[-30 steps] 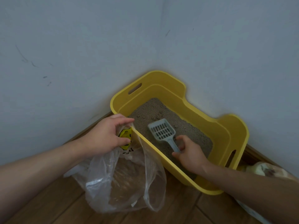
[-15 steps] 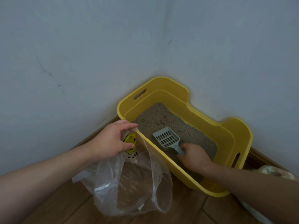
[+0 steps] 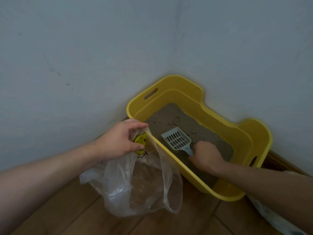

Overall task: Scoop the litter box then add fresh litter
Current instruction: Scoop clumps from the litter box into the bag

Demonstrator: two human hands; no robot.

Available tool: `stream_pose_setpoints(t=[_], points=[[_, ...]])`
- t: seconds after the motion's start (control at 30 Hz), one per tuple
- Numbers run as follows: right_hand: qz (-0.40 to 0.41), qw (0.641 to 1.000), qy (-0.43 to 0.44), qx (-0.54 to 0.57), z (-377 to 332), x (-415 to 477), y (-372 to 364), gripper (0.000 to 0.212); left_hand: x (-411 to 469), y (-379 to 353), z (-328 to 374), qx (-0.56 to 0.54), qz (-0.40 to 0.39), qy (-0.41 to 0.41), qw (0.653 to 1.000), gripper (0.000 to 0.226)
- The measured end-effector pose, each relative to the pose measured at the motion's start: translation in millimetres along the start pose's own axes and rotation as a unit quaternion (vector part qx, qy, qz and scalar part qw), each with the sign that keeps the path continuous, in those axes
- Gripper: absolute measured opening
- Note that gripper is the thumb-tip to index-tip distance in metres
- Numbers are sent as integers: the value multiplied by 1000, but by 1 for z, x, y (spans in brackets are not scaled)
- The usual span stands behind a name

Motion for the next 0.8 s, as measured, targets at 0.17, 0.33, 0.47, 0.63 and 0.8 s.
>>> stream_pose_setpoints(t=[0.17,0.33,0.47,0.63,0.8], points=[[-2,1000,-5,-7,19,-6,11,14,11,-3,4,26,-13,-1,1000,66],[-19,998,-13,-64,47,-21,38,20,18,-5,3,1,-27,-11,1000,67],[-55,993,-1,-107,57,-34,46,24,23,-6,0,-15,-20,-16,1000,65],[-85,983,25,-158,54,-40,44,24,21,-10,-2,-25,-36,-1,999,67],[-87,978,21,-189,55,-42,49,23,20,-8,0,-17,-30,-1,999,67]])
Point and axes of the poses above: each hand's wrist, its own x-axis towards the middle knuckle, its own y-axis out of the back of the hand, z = x × y, the point moved 5 cm from there along x, towards the middle knuckle, and after that the axes turned 12 degrees about -x, right-handed, at the moved point
